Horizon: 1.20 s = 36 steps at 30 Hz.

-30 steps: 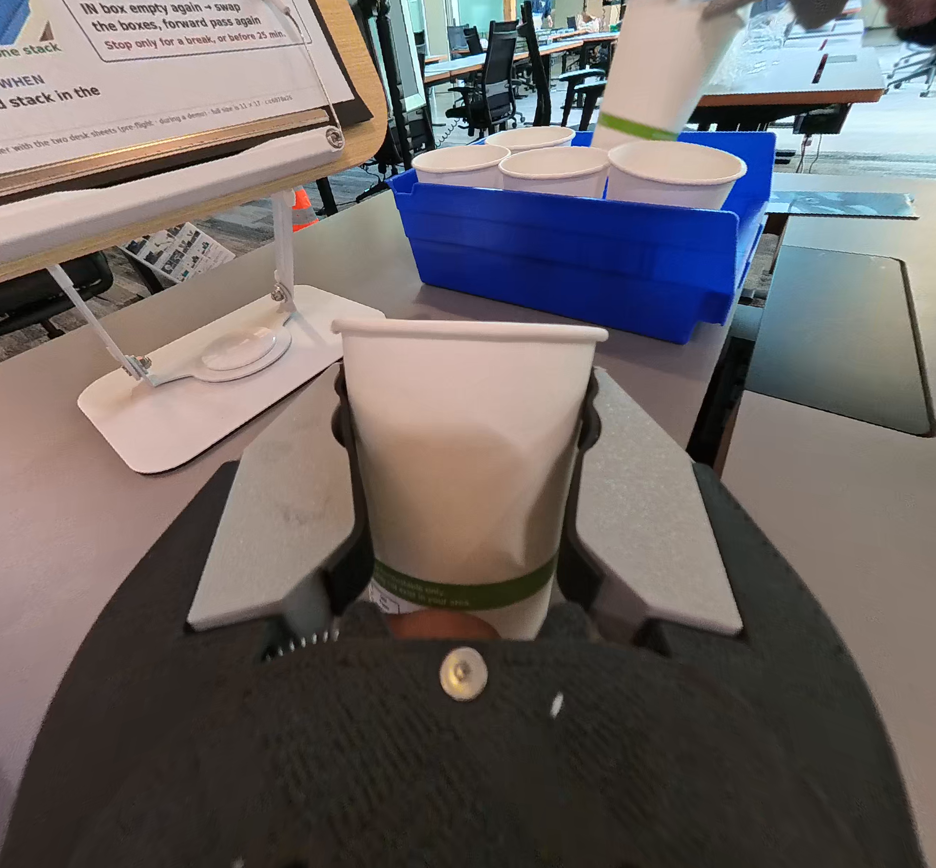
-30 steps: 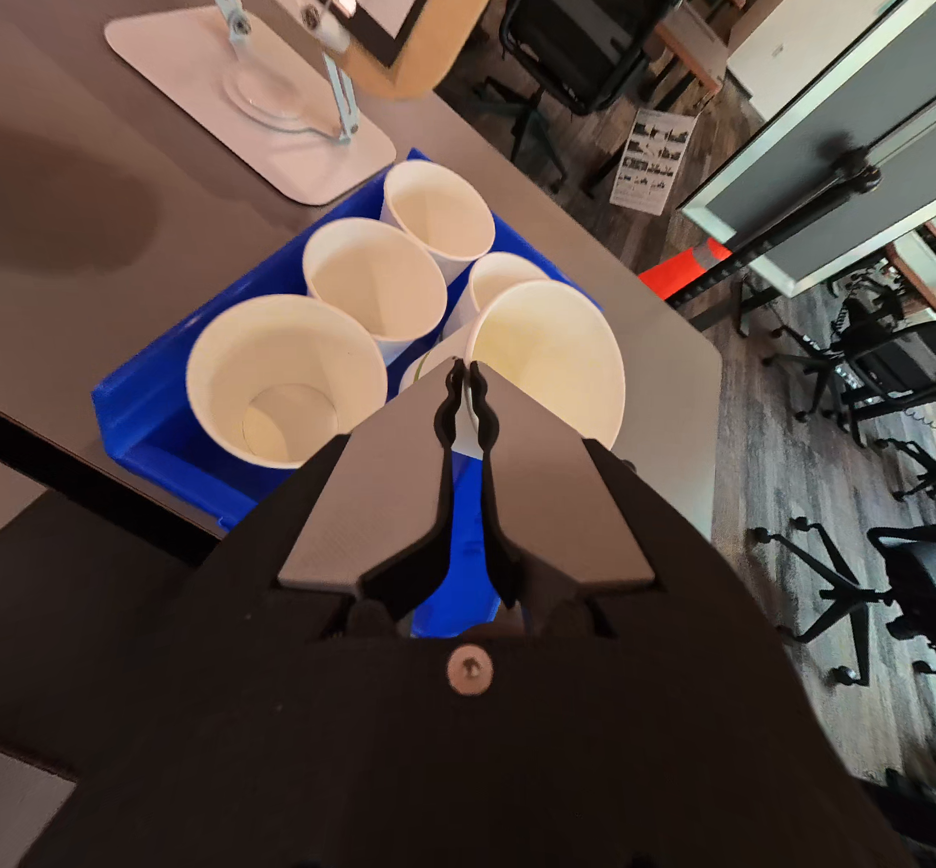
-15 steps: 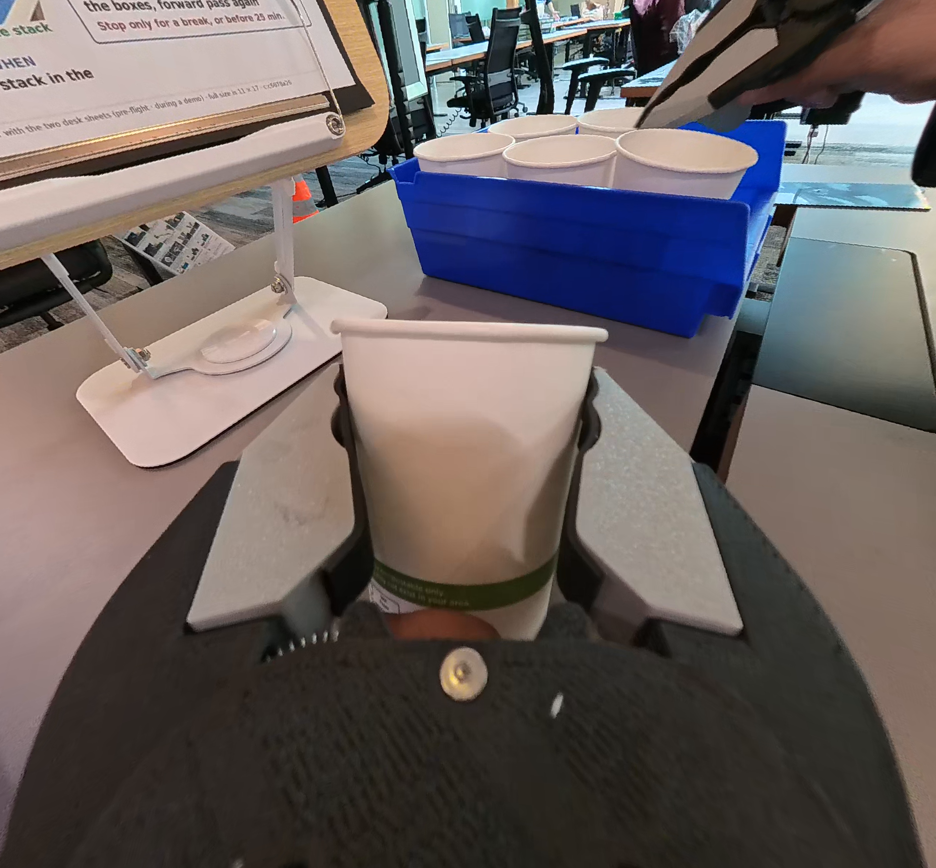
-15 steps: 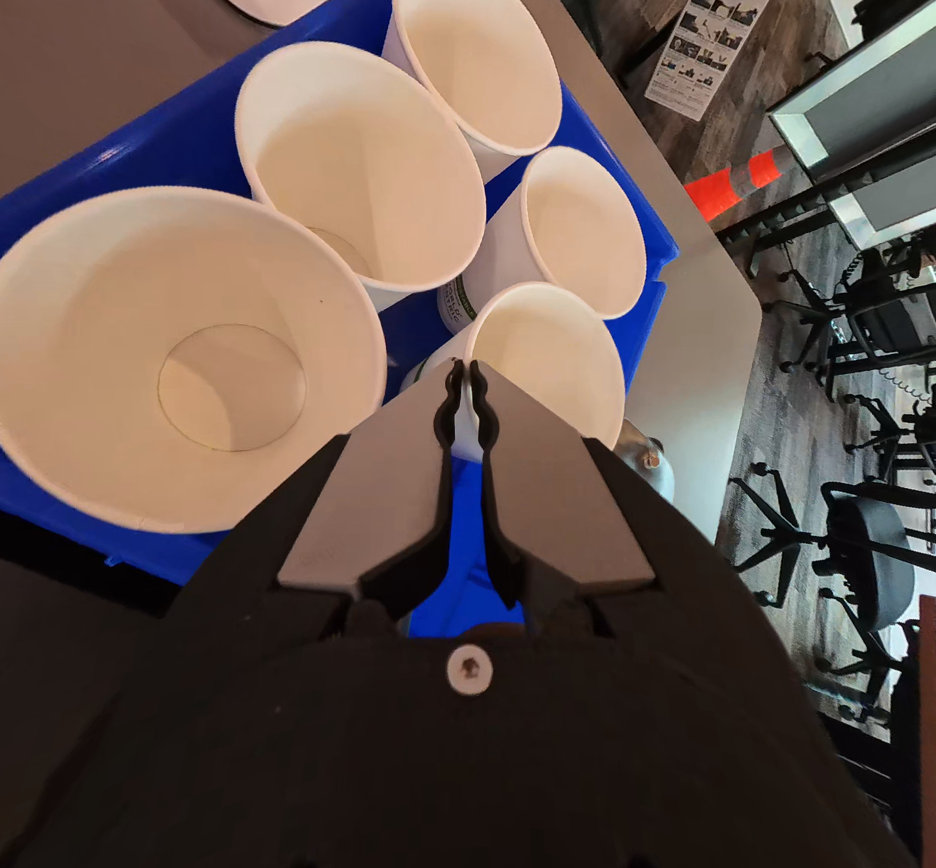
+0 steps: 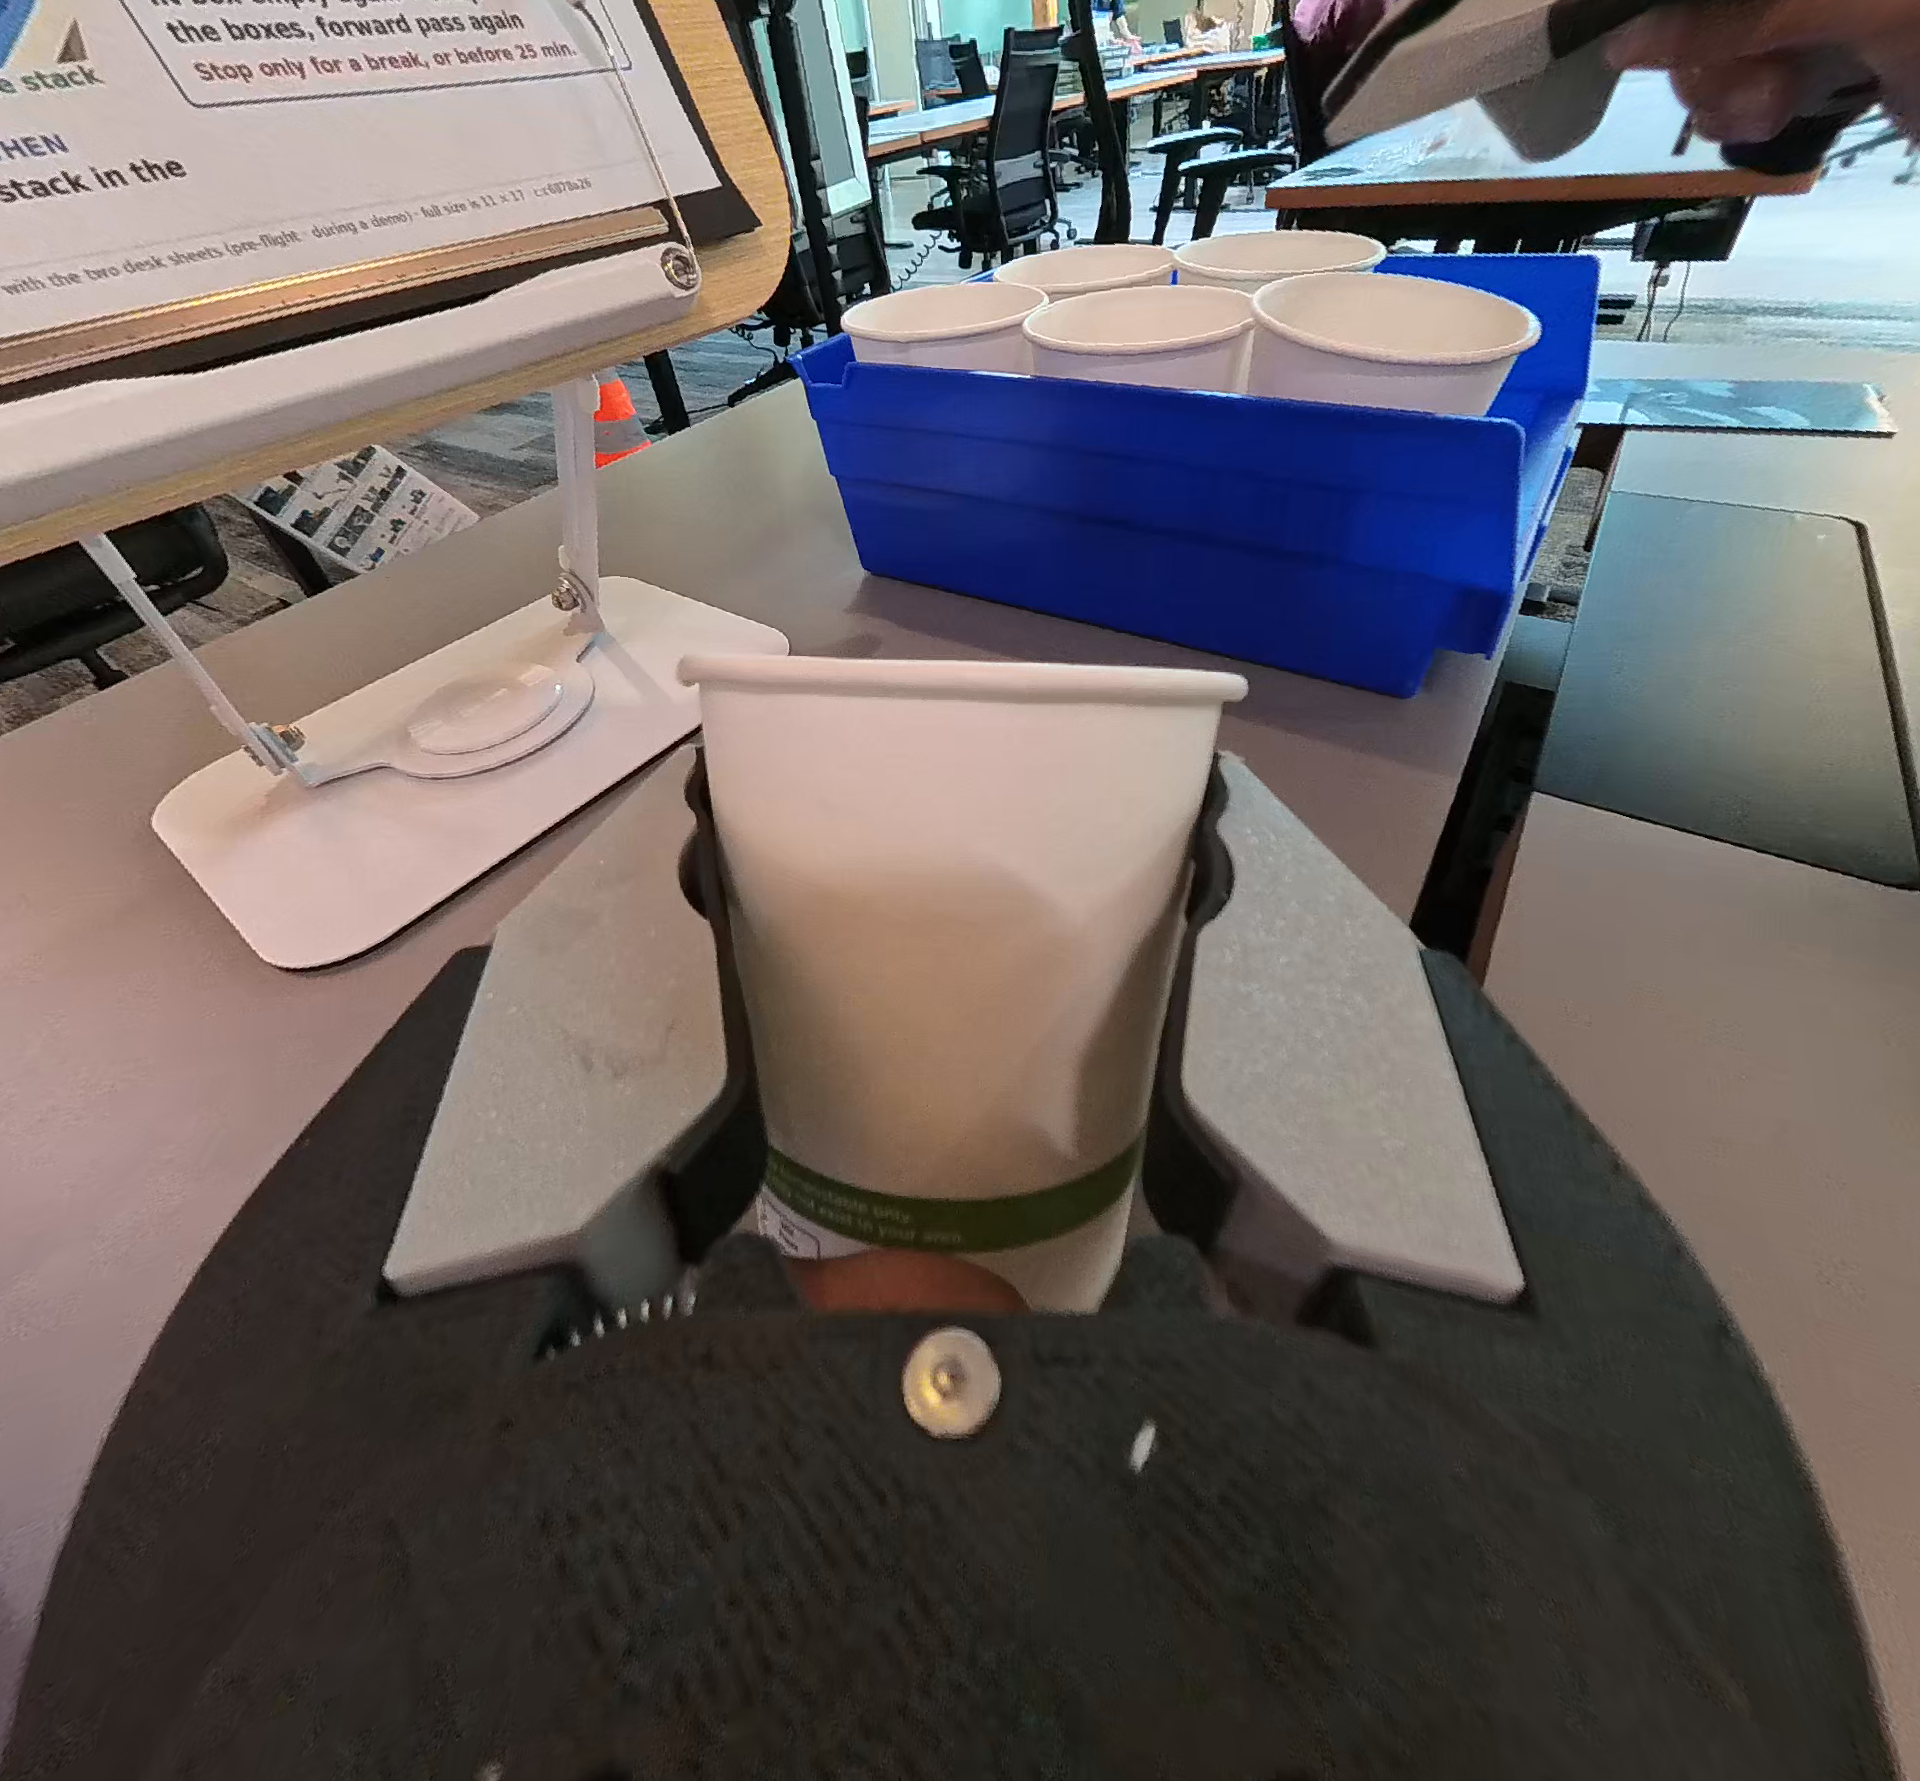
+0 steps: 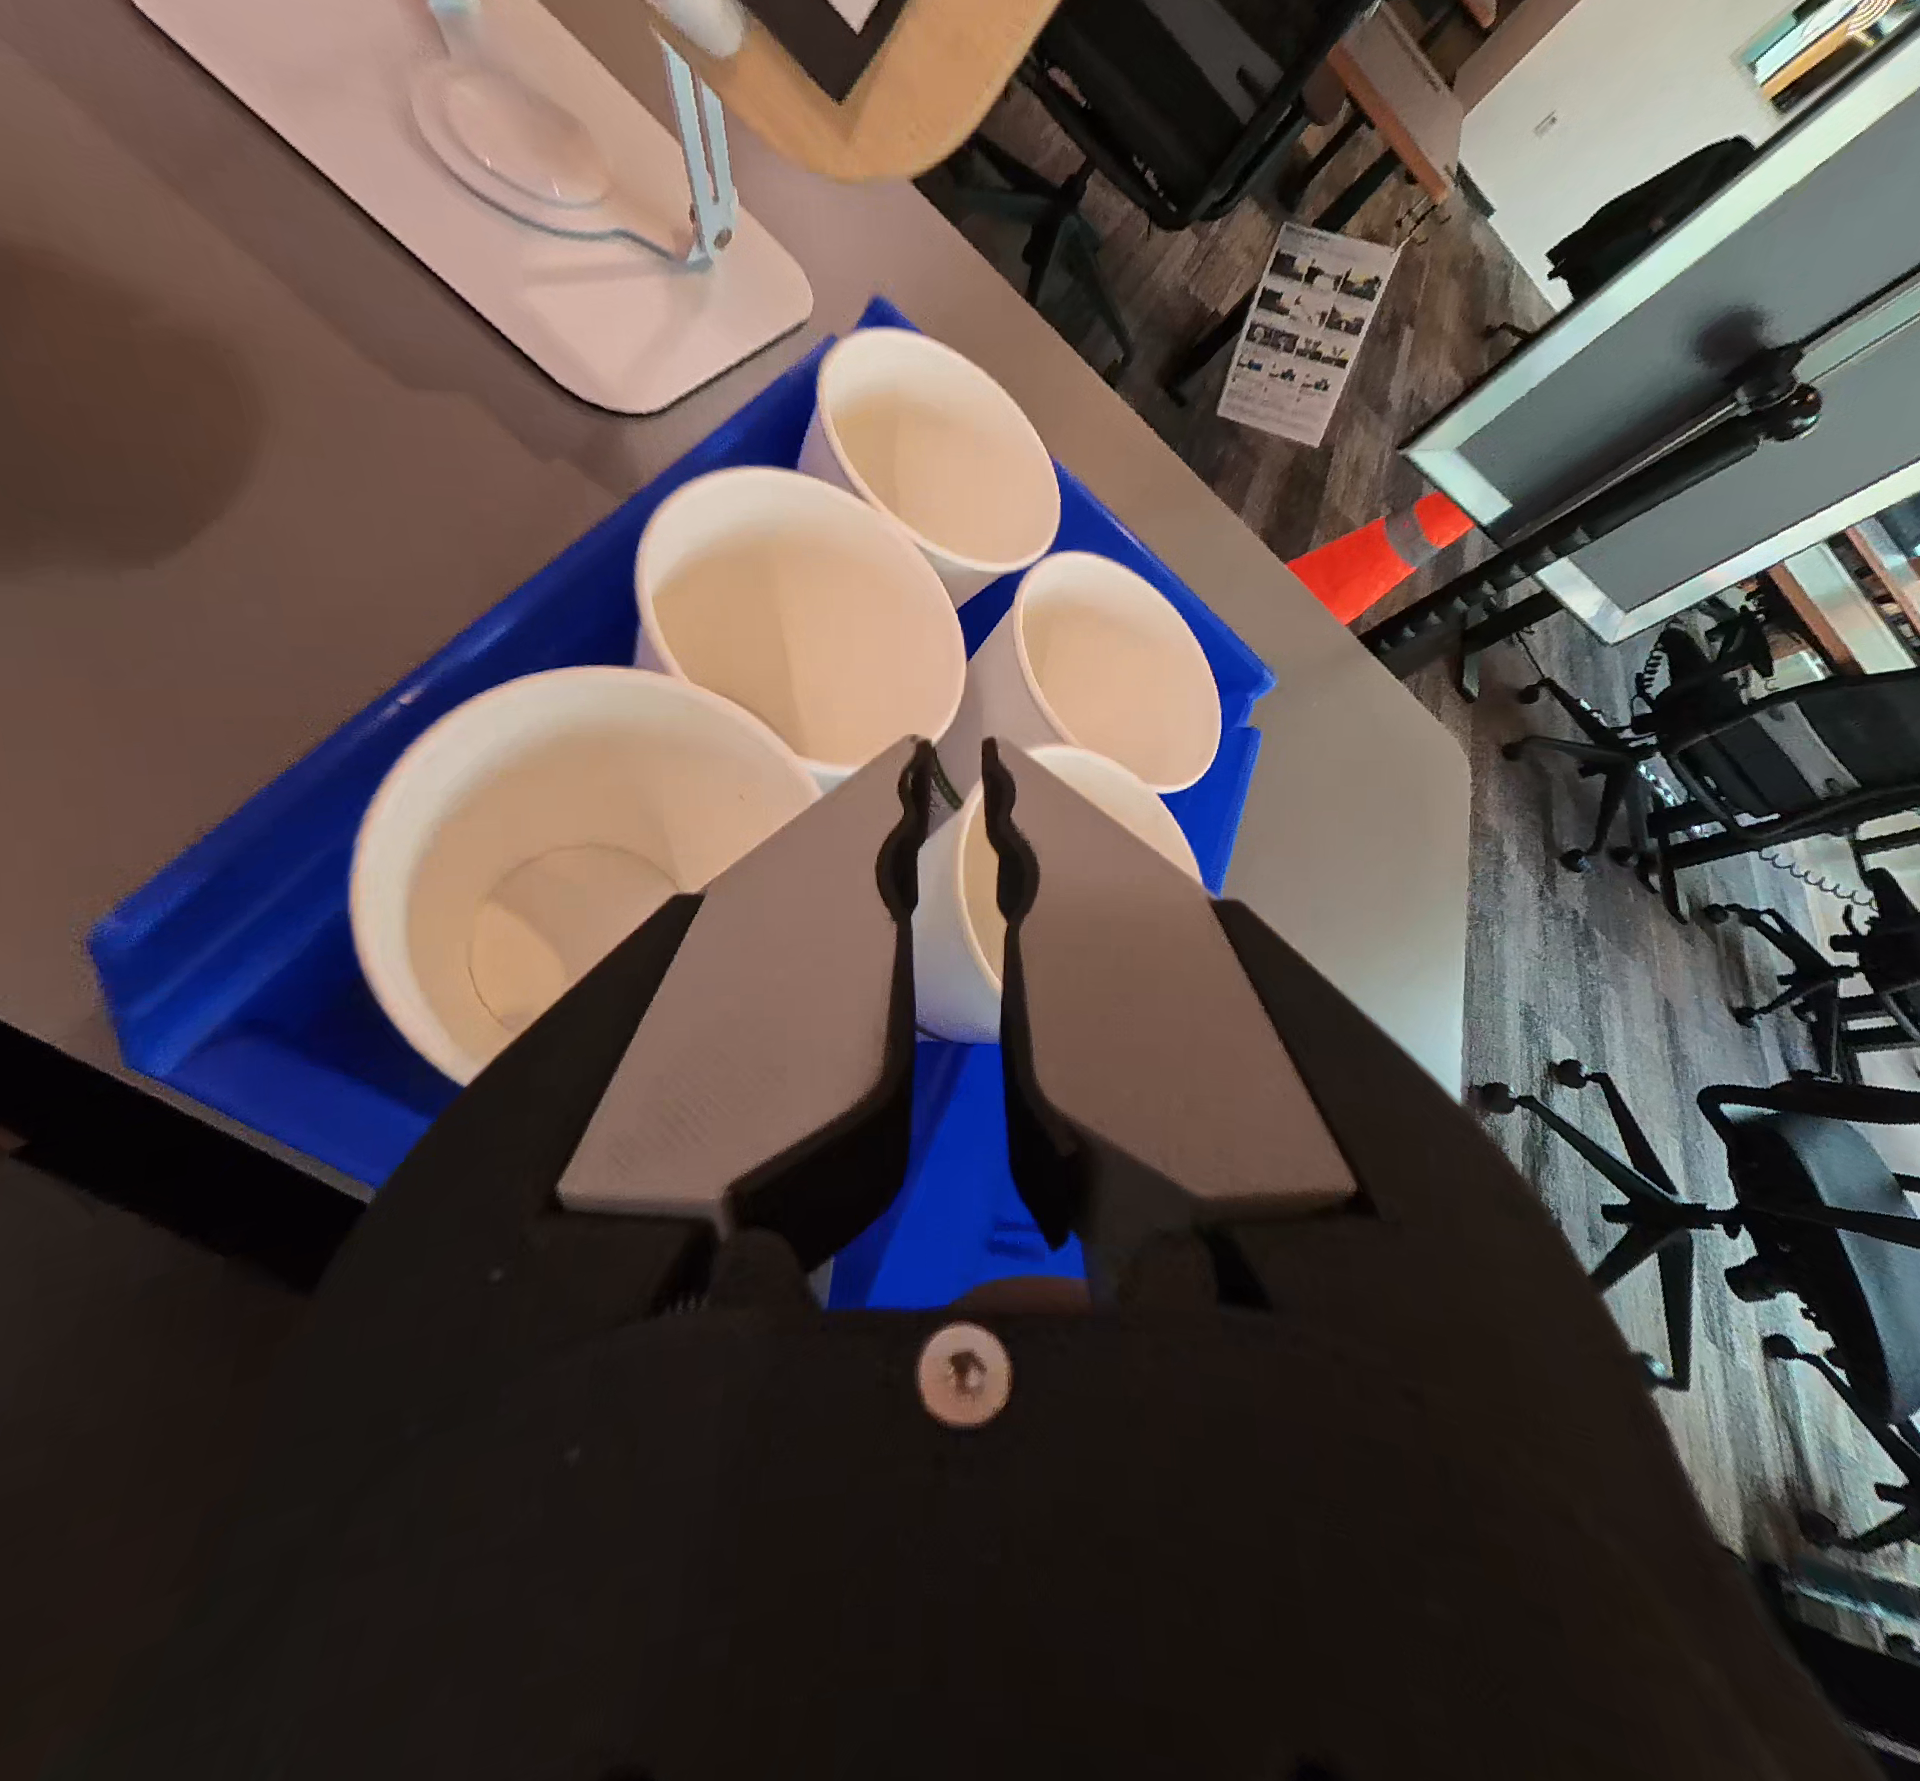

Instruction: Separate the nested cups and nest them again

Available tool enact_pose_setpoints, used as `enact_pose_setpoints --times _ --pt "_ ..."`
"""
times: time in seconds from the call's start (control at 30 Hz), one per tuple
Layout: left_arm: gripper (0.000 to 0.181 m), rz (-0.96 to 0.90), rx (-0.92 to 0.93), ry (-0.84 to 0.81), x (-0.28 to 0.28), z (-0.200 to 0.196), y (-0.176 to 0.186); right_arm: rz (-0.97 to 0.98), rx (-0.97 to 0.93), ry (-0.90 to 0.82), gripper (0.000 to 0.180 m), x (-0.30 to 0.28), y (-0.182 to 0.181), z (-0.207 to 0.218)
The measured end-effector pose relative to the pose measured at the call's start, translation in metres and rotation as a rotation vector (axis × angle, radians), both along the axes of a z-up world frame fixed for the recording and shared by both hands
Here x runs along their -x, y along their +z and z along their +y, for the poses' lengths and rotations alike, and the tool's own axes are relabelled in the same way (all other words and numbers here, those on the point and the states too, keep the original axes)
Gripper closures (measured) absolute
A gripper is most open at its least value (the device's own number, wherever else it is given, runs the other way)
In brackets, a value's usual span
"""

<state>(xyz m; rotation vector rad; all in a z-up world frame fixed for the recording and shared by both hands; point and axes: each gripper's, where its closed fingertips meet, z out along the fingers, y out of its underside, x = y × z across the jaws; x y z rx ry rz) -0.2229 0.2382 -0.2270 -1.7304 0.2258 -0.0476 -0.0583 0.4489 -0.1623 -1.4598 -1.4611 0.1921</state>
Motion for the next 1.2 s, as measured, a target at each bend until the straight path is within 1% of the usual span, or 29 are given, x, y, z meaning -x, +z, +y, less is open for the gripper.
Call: enact_pose_setpoints --times 0.27,0.43,0.57,0.63,0.73,0.8,0.87,1.0,1.03,1.13,1.2 --pt "0.090 -0.008 0.000 0.006 0.002 -0.001 0.000 0.059 -0.074 0.092 0.172 0.033 0.023 -0.051" --pt "0.091 -0.009 0.000 0.006 0.002 -0.001 0.000 0.051 -0.103 0.181 0.172 0.060 0.029 -0.091" --pt "0.091 -0.008 -0.002 0.005 0.002 -0.001 0.000 0.055 -0.086 0.271 0.171 0.083 0.028 -0.129" --pt "0.091 -0.007 -0.002 0.003 0.002 -0.001 0.001 0.059 -0.031 0.345 0.171 0.096 0.024 -0.156" --pt "0.091 -0.001 0.002 -0.004 0.000 -0.001 -0.001 0.070 0.151 0.506 0.167 0.112 0.015 -0.209" --pt "0.091 0.008 0.000 -0.022 -0.004 -0.001 -0.001 0.037 0.288 0.620 0.161 0.121 0.004 -0.245" --pt "0.091 0.024 -0.026 -0.046 -0.010 -0.002 0.004 0.003 0.346 0.655 0.154 0.130 -0.006 -0.264" --pt "0.091 0.045 -0.054 -0.080 -0.017 -0.004 0.009 -0.049 0.390 0.675 0.155 0.144 -0.024 -0.280" --pt "0.092 0.047 -0.057 -0.081 -0.018 -0.005 0.010 -0.064 0.394 0.665 0.162 0.147 -0.029 -0.279" --pt "0.091 0.049 -0.065 -0.077 -0.017 -0.005 0.012 -0.093 0.405 0.642 0.176 0.151 -0.040 -0.275" --pt "0.090 0.044 -0.074 -0.079 -0.018 -0.005 0.014 -0.093 0.420 0.646 0.179 0.151 -0.040 -0.274"
